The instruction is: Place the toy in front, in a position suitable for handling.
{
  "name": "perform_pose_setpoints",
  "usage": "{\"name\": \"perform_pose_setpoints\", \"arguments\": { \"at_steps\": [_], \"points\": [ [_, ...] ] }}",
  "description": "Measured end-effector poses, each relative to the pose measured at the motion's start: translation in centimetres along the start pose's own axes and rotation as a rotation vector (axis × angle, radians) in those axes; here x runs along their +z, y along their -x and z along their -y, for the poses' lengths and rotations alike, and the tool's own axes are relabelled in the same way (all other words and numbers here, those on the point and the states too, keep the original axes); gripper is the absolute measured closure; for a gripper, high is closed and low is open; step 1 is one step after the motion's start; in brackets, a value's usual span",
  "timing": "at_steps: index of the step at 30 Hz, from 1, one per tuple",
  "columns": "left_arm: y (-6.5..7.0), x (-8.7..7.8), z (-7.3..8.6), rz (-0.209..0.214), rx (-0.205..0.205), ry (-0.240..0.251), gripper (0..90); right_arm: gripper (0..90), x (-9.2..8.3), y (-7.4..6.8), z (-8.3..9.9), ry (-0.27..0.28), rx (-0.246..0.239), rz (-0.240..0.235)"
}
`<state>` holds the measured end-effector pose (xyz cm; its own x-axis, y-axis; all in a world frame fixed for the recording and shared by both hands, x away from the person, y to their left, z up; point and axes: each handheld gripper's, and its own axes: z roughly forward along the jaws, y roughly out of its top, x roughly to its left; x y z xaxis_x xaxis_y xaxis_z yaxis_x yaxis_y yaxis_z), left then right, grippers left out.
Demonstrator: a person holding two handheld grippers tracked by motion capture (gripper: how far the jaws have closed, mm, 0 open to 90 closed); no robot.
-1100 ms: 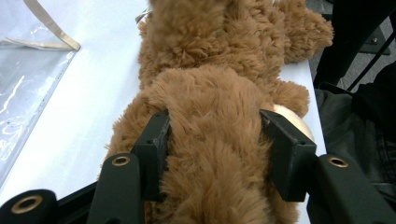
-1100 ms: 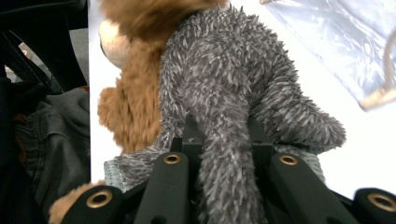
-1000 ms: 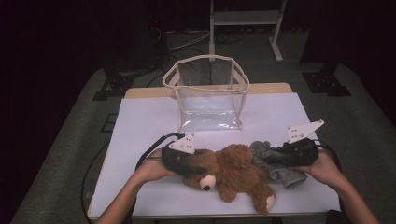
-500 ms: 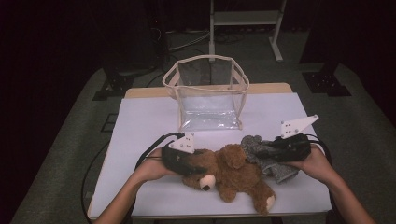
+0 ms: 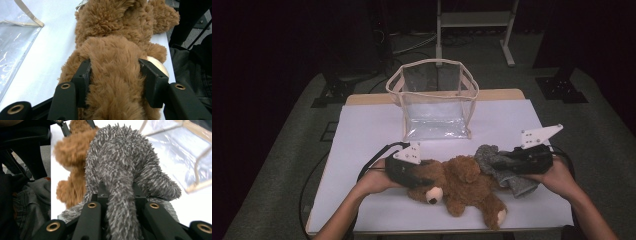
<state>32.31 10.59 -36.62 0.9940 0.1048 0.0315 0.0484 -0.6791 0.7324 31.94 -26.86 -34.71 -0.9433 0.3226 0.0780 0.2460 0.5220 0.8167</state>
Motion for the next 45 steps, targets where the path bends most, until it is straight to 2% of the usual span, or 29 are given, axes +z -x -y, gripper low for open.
{"name": "perform_pose_setpoints", "arguments": {
  "at_steps": [7, 10, 11, 12, 15, 18, 22, 28, 33, 36, 39, 45],
  "points": [
    [0.1, 0.1, -0.1, -0.001, 0.006, -0.003, 48.0, 74.8, 2.8, 0.5, -3.1, -0.03, -0.049, -0.039],
    [0.2, 0.1, -0.2, -0.002, 0.012, -0.007, 47.9, 74.8, 3.7, 0.5, -3.6, -0.045, -0.059, -0.047],
    [0.2, 0.1, -0.2, -0.003, 0.013, -0.008, 47.9, 74.7, 4.8, 0.6, -4.0, -0.065, -0.073, -0.061],
    [0.2, 0.1, -0.2, -0.003, 0.013, -0.007, 47.8, 74.8, 5.3, 0.5, -4.1, -0.074, -0.077, -0.064],
    [0.2, 0.0, -0.1, -0.002, 0.014, -0.007, 47.8, 74.8, 6.0, 0.5, -4.1, -0.093, -0.081, -0.07],
    [0.2, 0.0, -0.2, -0.001, 0.015, -0.009, 47.8, 74.8, 5.6, 0.6, -3.6, -0.093, -0.068, -0.067],
    [0.2, 0.0, -0.1, 0.0, 0.012, -0.004, 47.9, 74.7, 4.1, 0.7, -2.3, -0.088, -0.04, -0.045],
    [0.2, 0.0, 0.0, 0.0, 0.011, 0.001, 47.9, 74.7, 1.6, 0.6, 0.7, -0.043, 0.024, -0.021],
    [0.3, 0.0, -0.2, -0.003, 0.015, -0.005, 48.0, 74.8, 0.2, 0.6, 1.9, -0.026, 0.048, -0.004],
    [0.2, 0.0, -0.1, -0.003, 0.014, -0.004, 47.9, 74.8, -0.1, 0.7, 1.3, -0.018, 0.045, -0.003],
    [0.3, 0.0, -0.1, -0.004, 0.016, -0.005, 47.9, 74.7, 0.1, 0.8, 0.0, -0.015, 0.019, -0.004],
    [0.3, 0.0, -0.2, -0.005, 0.022, -0.008, 47.9, 74.7, 1.7, 1.0, -3.5, -0.014, -0.039, -0.031]
  ]
}}
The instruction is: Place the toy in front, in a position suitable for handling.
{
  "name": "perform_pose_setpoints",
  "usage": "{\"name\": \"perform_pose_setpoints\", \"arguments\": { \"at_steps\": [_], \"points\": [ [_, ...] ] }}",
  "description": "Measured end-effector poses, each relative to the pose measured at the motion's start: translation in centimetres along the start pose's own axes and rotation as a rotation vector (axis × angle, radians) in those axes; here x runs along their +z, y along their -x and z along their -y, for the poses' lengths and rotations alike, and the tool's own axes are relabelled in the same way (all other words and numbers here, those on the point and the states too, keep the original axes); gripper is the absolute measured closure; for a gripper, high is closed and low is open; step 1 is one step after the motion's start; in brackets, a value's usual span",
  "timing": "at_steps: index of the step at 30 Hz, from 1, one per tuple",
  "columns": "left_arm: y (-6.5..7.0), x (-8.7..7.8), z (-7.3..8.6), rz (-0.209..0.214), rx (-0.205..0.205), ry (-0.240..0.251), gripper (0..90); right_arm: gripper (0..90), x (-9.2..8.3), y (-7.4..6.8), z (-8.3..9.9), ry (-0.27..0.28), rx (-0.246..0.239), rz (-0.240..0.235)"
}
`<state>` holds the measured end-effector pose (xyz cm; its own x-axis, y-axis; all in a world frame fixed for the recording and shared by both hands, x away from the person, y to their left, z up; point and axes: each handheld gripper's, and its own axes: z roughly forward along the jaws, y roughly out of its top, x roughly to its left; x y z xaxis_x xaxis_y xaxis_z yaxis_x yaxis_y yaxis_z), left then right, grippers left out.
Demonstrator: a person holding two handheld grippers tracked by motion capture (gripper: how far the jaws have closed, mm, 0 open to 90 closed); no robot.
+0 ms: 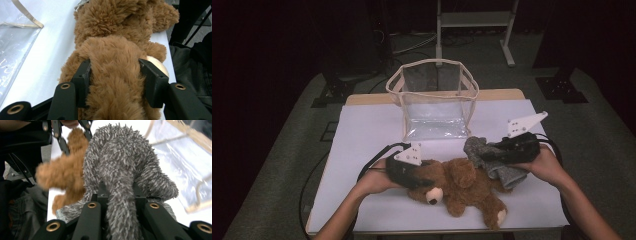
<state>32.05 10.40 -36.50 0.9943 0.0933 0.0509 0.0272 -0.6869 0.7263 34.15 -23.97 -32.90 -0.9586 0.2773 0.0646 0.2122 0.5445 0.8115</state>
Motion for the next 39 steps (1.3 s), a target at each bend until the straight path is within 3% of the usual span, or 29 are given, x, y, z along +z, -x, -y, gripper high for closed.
{"name": "perform_pose_setpoints", "arguments": {
  "at_steps": [6, 11, 20, 25, 28, 31, 39],
  "points": [
    [0.1, -0.1, 0.1, -0.002, 0.003, 0.004, 47.9, 74.7, 2.3, 0.0, -1.8, -0.016, -0.037, -0.031],
    [0.1, -0.1, 0.2, 0.001, -0.002, 0.008, 48.0, 74.7, 2.4, 0.0, -0.4, -0.02, -0.005, -0.036],
    [0.1, -0.1, 0.2, -0.001, -0.001, 0.005, 47.9, 74.7, -0.9, -0.5, 5.1, 0.021, 0.095, 0.009],
    [0.1, 0.0, 0.0, 0.0, 0.004, -0.001, 47.9, 74.7, -3.2, -0.7, 6.8, 0.048, 0.136, 0.041],
    [0.0, 0.0, 0.0, -0.004, 0.006, -0.004, 47.9, 74.7, -3.9, -0.7, 5.9, 0.057, 0.12, 0.047],
    [0.0, 0.0, 0.0, -0.004, 0.006, -0.002, 47.9, 74.7, -3.7, -0.5, 3.9, 0.051, 0.082, 0.04],
    [0.1, 0.0, -0.1, -0.003, 0.009, -0.004, 47.7, 74.7, -0.5, 0.0, -3.5, 0.004, -0.042, -0.026]
  ]
}}
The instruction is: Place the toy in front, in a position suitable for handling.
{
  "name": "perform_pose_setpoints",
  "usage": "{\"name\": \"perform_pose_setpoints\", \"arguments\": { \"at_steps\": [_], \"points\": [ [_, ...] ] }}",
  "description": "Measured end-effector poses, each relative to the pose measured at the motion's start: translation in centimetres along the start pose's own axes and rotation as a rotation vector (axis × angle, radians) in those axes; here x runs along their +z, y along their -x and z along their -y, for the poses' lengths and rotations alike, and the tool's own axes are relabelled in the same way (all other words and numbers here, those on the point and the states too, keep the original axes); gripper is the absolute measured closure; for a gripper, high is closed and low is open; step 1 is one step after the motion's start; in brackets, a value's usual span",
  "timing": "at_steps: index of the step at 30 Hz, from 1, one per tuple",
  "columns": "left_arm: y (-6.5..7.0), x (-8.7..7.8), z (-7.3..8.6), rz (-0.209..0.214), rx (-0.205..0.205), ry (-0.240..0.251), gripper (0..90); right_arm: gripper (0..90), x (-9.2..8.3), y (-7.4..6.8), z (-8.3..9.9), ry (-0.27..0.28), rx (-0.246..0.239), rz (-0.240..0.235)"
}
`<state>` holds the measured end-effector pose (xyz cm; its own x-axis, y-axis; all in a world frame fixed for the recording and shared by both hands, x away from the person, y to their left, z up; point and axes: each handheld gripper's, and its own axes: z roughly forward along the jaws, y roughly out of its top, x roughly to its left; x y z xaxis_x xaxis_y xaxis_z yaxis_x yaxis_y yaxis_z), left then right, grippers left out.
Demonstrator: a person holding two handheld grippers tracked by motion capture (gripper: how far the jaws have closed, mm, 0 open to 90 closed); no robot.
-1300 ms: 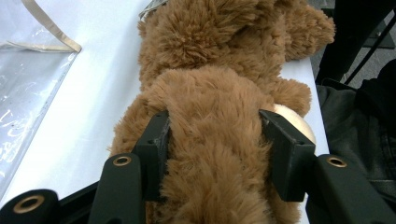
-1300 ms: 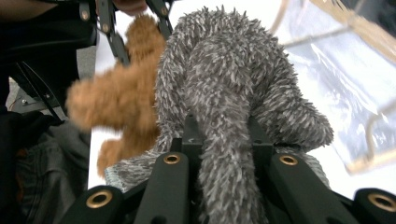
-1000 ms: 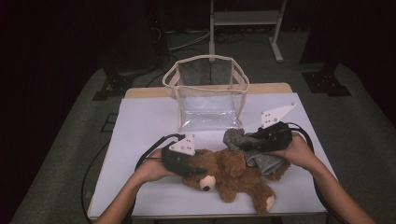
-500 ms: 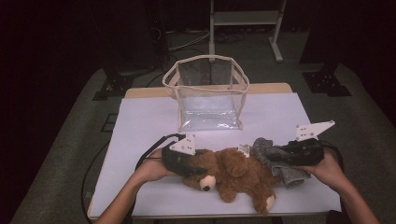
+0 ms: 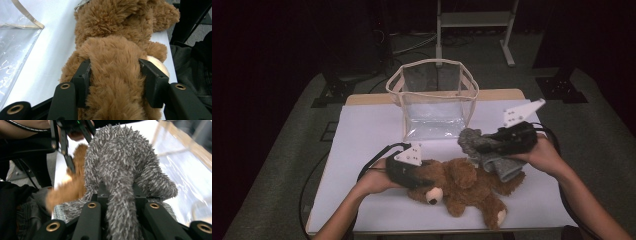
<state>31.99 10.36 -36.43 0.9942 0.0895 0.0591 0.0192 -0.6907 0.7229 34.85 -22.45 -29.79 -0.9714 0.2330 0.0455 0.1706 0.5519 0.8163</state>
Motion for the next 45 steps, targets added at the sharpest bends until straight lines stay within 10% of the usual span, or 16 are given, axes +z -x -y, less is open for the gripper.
{"name": "perform_pose_setpoints", "arguments": {
  "at_steps": [6, 13, 26, 33, 45],
  "points": [
    [0.1, 0.0, 0.0, -0.004, 0.002, 0.007, 47.7, 74.7, 4.2, -0.1, -3.5, -0.056, -0.062, -0.076],
    [-0.1, -0.1, 0.2, -0.01, -0.004, 0.014, 46.2, 74.8, 8.2, -0.6, -1.2, -0.15, -0.038, -0.13],
    [-0.8, -1.0, 1.1, -0.022, -0.113, 0.019, 21.1, 75.4, 7.3, -1.8, 2.2, -0.09, -0.01, -0.092],
    [-0.5, -0.6, 2.3, -0.014, -0.094, 0.069, 49.5, 75.4, 7.4, -1.8, 1.6, -0.058, -0.004, -0.104],
    [-0.2, -0.6, 2.6, -0.021, -0.083, 0.082, 50.9, 75.4, 12.5, -2.5, -3.1, -0.085, -0.093, -0.171]
  ]
}}
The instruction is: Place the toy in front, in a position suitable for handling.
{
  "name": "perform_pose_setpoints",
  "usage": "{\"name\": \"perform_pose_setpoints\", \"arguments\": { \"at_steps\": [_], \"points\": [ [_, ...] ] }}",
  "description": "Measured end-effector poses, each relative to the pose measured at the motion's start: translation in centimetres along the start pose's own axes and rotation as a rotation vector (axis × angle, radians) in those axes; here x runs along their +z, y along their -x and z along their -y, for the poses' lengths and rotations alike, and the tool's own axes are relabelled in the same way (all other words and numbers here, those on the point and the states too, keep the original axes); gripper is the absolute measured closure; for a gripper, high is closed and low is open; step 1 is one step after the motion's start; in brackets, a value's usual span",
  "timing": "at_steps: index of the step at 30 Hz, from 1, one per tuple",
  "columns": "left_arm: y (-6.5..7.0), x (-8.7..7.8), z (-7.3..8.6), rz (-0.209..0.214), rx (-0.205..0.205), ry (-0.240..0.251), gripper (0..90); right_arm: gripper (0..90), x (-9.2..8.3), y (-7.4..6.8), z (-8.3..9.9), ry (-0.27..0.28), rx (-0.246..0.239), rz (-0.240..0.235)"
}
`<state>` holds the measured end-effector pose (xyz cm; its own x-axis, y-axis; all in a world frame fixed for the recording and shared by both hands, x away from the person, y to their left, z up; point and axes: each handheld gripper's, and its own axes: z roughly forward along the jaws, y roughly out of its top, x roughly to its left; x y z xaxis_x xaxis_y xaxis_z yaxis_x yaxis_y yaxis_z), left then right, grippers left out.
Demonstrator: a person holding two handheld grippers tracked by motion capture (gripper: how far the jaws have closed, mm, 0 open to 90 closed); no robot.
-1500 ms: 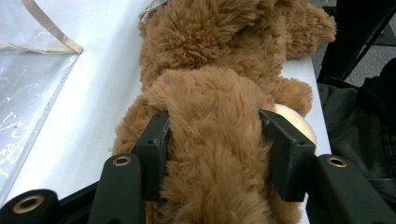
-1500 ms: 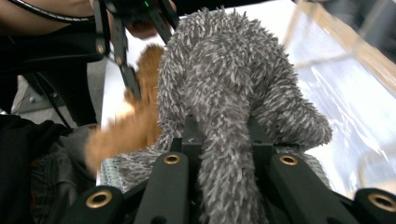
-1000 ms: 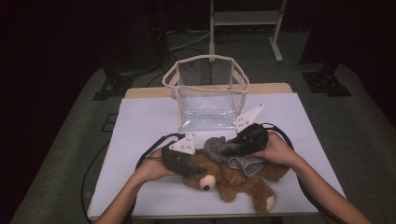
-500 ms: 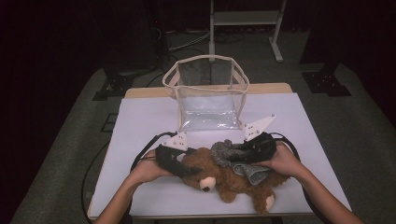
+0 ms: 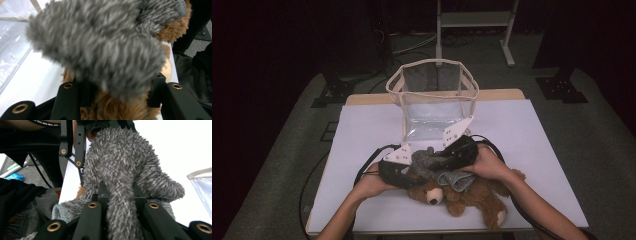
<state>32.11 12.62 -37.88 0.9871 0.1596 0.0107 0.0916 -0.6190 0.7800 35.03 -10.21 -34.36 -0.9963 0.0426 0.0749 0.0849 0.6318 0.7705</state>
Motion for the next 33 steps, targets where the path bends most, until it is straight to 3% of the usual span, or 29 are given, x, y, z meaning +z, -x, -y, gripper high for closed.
{"name": "perform_pose_setpoints", "arguments": {
  "at_steps": [8, 16, 21, 23, 33],
  "points": [
    [0.2, 0.0, -0.1, -0.004, 0.017, -0.003, 49.8, 75.3, -1.7, -0.1, 1.9, -0.05, 0.032, 0.028],
    [0.2, -0.1, -0.4, 0.003, 0.023, -0.017, 49.7, 75.3, -5.0, -0.4, 4.2, -0.007, 0.072, 0.084],
    [0.1, -0.1, -0.4, 0.005, 0.022, -0.02, 49.1, 75.2, -7.3, -0.3, 6.1, -0.044, 0.091, 0.156],
    [0.1, -0.1, -0.5, 0.005, 0.021, -0.021, 48.4, 75.2, -8.0, -0.4, 7.1, -0.033, 0.119, 0.158],
    [-0.2, 0.1, -2.4, 0.023, 0.028, -0.048, 29.3, 75.2, -7.7, -1.5, 8.5, 0.012, 0.133, 0.157]
  ]
}}
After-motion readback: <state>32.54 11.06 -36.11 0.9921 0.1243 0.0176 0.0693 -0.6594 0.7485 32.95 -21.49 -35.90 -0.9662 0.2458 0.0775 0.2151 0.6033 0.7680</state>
